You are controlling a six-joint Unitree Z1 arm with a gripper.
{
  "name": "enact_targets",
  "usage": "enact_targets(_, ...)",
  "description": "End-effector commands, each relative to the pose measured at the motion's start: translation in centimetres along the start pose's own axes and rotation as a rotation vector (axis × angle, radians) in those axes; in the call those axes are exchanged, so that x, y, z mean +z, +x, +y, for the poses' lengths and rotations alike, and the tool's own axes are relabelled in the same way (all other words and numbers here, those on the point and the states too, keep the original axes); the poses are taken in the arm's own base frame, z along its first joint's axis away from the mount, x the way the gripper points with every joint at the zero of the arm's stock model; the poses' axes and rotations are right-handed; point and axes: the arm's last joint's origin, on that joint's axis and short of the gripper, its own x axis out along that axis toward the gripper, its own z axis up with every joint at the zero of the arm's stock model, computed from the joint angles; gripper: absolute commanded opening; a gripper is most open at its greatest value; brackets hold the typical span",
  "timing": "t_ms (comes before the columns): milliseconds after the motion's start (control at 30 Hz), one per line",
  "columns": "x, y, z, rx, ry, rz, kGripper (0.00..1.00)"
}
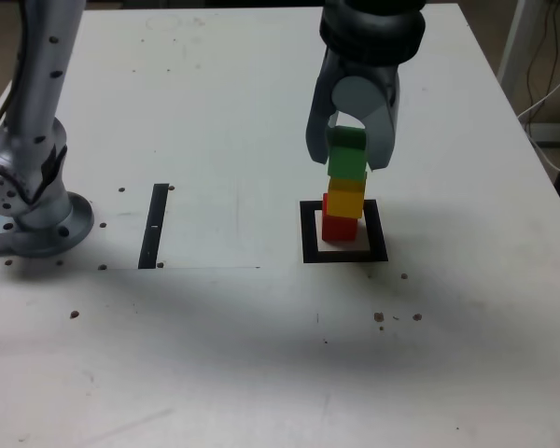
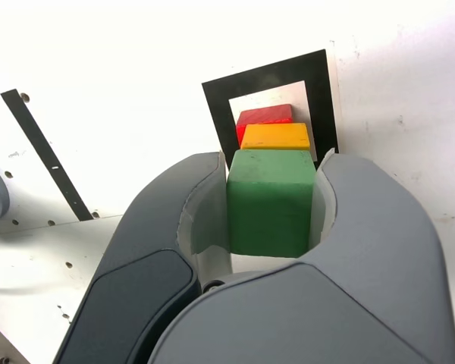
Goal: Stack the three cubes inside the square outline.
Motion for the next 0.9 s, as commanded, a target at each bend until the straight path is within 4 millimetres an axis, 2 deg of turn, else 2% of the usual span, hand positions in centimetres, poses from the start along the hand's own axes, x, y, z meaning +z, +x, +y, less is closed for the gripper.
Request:
enact_targets(0,0.1,0.3,0.0,-0.003,-0.001,0.007,0.34)
enact_targets(67,0.1,0.3,0.0,-0.004,0.003,0.007,0.47)
enact_targets(233,0.2,0.7,-0.1,-0.016,0.015,0.014,0.95)
enact_targets(267,0.2,0.8,-0.1,-0.018,0.015,0.016,0.98)
enact_targets(633,-0.1,0.9,-0.1,-0.02,0.018,0.018,1.0)
enact_targets(867,-2.6,-0.9,0.0,0.015,0.014,-0.01,1.0)
